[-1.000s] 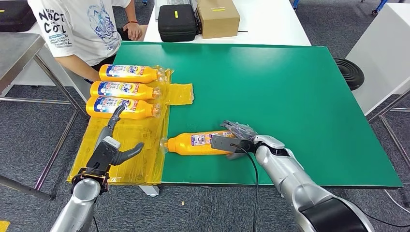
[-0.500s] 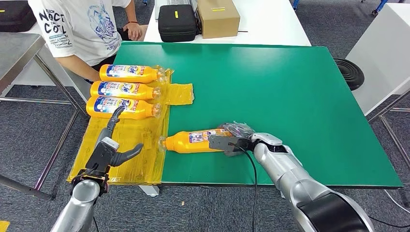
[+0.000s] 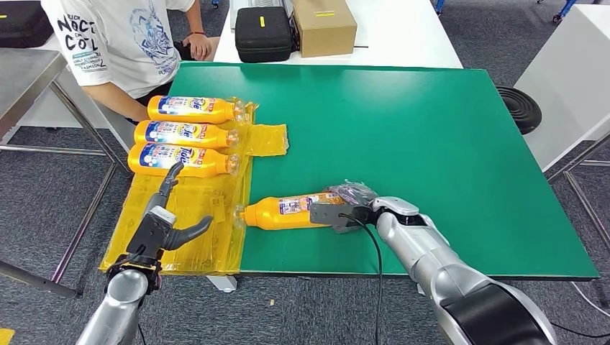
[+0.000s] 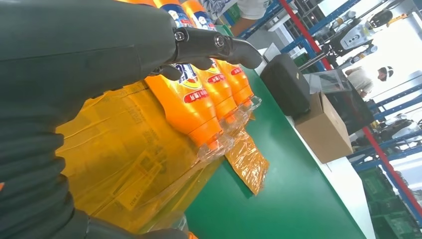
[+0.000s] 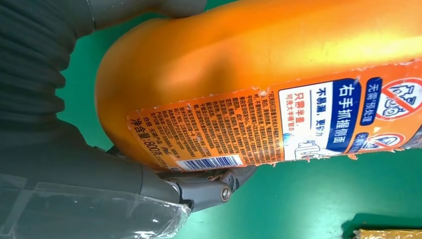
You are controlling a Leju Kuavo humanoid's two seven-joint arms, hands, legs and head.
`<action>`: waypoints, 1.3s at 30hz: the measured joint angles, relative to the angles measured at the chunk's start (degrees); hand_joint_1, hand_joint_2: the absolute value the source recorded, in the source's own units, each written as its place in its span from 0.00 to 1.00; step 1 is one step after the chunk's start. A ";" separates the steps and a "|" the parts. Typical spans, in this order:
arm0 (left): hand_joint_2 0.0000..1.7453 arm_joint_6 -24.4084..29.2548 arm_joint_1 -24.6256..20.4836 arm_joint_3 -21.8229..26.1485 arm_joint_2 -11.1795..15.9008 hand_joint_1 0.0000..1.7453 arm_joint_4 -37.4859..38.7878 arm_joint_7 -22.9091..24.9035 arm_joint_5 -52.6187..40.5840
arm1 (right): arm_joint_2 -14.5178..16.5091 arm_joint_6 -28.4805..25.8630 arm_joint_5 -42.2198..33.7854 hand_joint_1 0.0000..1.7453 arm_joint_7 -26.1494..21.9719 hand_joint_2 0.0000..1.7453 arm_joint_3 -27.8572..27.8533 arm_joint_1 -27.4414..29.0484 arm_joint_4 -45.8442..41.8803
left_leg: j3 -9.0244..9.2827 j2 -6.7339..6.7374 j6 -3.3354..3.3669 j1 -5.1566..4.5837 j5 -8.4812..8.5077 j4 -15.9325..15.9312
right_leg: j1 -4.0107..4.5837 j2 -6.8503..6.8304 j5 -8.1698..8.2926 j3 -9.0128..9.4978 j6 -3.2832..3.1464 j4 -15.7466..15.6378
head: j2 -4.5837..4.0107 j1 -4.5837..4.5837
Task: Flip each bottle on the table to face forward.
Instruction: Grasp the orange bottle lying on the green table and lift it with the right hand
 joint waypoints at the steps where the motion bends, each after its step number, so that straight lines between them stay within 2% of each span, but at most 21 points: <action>1: 1.00 0.00 0.04 0.01 0.00 0.00 0.00 -0.01 0.01 | 0.01 -0.04 -0.01 1.00 -0.04 1.00 0.09 0.00 0.03 | 0.00 0.00 0.00 0.00 0.00 0.00 | 0.00 0.00 0.00 0.00 0.00 0.00 | 0.00 0.00; 6: 1.00 -0.15 0.49 0.12 0.00 0.00 0.00 -0.10 0.46 | 0.03 -1.48 -1.34 1.00 -1.58 1.00 0.18 0.36 0.07 | 0.00 0.00 0.00 0.00 0.00 0.00 | 0.00 0.00 0.00 0.00 0.00 0.00 | 0.00 0.01; 11: 1.00 -0.72 1.62 0.84 0.12 0.00 -0.15 -0.55 2.32 | 0.00 -5.51 -5.46 1.00 -6.43 1.00 -0.63 2.85 -1.33 | -0.02 -0.01 0.00 0.00 -0.01 0.00 | 0.00 -0.01 -0.01 -0.01 0.00 0.00 | 0.00 0.01; 15: 1.00 -1.60 3.32 2.01 0.15 0.00 -0.67 -1.16 6.77 | 0.06 -9.49 -12.46 1.00 -12.85 1.00 -4.34 8.35 -8.30 | -0.04 -0.03 -0.02 0.00 -0.03 0.00 | 0.00 -0.02 -0.05 -0.03 -0.01 -0.01 | 0.00 0.01; 19: 1.00 -2.84 3.90 2.86 0.05 0.00 -0.77 -1.19 11.75 | 0.80 -10.69 -18.21 1.00 -16.50 1.00 -9.33 15.46 -19.18 | -0.08 -0.06 -0.03 0.02 -0.05 -0.01 | 0.01 -0.04 -0.07 -0.05 -0.02 -0.01 | 0.00 0.01; 26: 1.00 -3.87 3.42 3.44 -0.76 0.00 -0.76 -0.40 16.27 | 3.16 -11.50 -24.91 1.00 -18.04 1.00 -17.31 24.34 -32.45 | -0.07 -0.07 -0.03 0.01 -0.05 -0.01 | 0.00 -0.04 -0.06 -0.06 -0.02 -0.03 | 0.00 0.01; 33: 1.00 -4.59 2.35 4.77 -1.33 0.00 -0.71 -0.24 20.24 | 4.46 -11.94 -26.54 1.00 -18.28 1.00 -21.83 28.47 -37.85 | -0.05 -0.03 -0.04 0.01 -0.05 -0.01 | 0.00 -0.02 -0.04 -0.07 -0.02 -0.02 | 0.00 0.01; 36: 1.00 -8.38 2.15 4.93 -1.59 0.00 -0.55 1.14 25.00 | 4.89 -11.84 -26.57 1.00 -18.30 1.00 -22.74 28.96 -38.77 | -0.05 -0.01 -0.04 0.01 -0.05 -0.01 | 0.00 -0.01 -0.05 -0.08 -0.02 -0.02 | 0.00 0.00; 39: 1.00 -16.91 1.67 4.52 -2.08 0.00 0.17 4.23 34.58 | 5.50 -10.97 -26.53 1.00 -18.10 1.00 -23.17 28.92 -38.77 | -0.06 -0.01 -0.04 0.01 -0.05 -0.01 | 0.00 -0.01 -0.05 -0.08 -0.02 -0.02 | 0.00 0.01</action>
